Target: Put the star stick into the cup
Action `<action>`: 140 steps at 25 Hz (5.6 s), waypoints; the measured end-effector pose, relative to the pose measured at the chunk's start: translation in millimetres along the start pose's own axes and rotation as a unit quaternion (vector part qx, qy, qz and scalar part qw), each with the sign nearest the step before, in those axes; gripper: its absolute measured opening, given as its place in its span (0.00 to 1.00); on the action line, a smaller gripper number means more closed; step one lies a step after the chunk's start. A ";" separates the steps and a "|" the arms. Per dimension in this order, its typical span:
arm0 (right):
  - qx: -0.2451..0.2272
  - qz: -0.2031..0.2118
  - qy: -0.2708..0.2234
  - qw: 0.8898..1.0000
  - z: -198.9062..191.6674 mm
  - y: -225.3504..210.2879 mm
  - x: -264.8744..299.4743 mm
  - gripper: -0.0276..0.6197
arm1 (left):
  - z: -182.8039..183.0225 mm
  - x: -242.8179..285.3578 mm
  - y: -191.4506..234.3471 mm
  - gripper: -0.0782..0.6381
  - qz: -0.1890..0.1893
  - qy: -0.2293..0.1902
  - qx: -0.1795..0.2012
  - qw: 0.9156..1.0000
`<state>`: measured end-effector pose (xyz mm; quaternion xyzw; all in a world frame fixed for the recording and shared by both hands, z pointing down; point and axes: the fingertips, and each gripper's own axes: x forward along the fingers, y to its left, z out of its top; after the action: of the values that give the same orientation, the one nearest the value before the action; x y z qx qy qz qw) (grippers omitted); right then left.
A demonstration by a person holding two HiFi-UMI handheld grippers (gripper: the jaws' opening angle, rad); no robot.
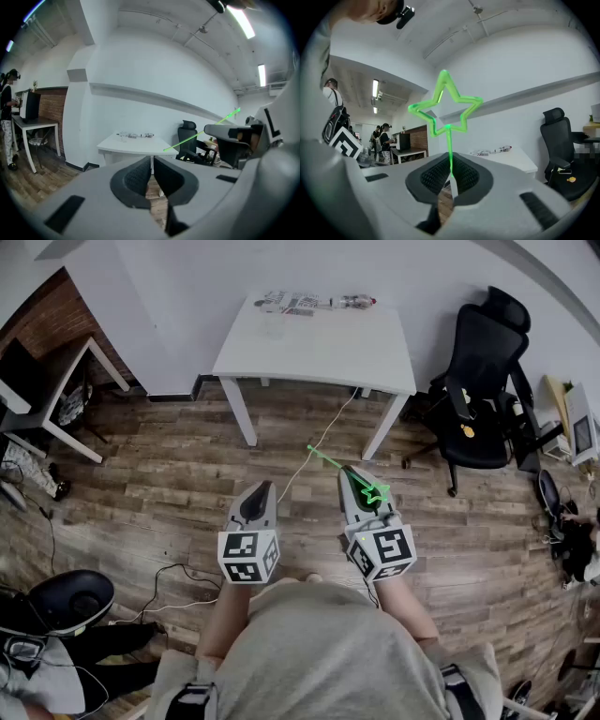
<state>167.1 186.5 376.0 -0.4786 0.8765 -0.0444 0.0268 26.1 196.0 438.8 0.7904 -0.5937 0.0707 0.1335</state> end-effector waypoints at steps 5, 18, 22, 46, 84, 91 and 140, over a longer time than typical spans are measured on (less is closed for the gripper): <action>-0.012 0.016 0.013 1.000 -3.7 5.0 -13.8 0.06 | -0.3 -11.4 -14.0 0.14 0.003 -0.010 -0.016 1.000; 0.000 0.036 0.025 0.999 -15.3 -5.3 -33.6 0.07 | -17.7 -27.9 -35.8 0.14 0.017 -0.007 -0.029 0.999; 0.004 0.036 0.024 0.999 -17.9 -8.4 -32.8 0.06 | -28.0 -31.1 -39.1 0.14 0.023 0.001 -0.033 0.999; -0.006 0.033 0.021 0.999 -16.7 -41.7 100.6 0.07 | 4.7 85.6 29.5 0.14 0.007 0.000 -0.035 0.999; -0.029 -0.045 0.024 0.998 -11.4 -77.8 408.8 0.07 | 94.1 306.9 258.0 0.14 -0.036 0.012 -0.034 0.999; -0.035 -0.047 0.030 0.998 -16.8 -96.5 435.1 0.07 | 88.2 326.1 264.5 0.14 -0.031 0.027 -0.038 0.998; -0.051 0.010 0.155 0.986 -130.9 -230.8 679.7 0.07 | 86.7 522.5 307.4 0.14 -0.003 0.078 -0.056 0.995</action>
<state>-18.9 -502.7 527.1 -0.4578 0.8759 -0.0728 -0.1339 -123.3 -389.8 536.3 0.7756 -0.5819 0.0989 0.2236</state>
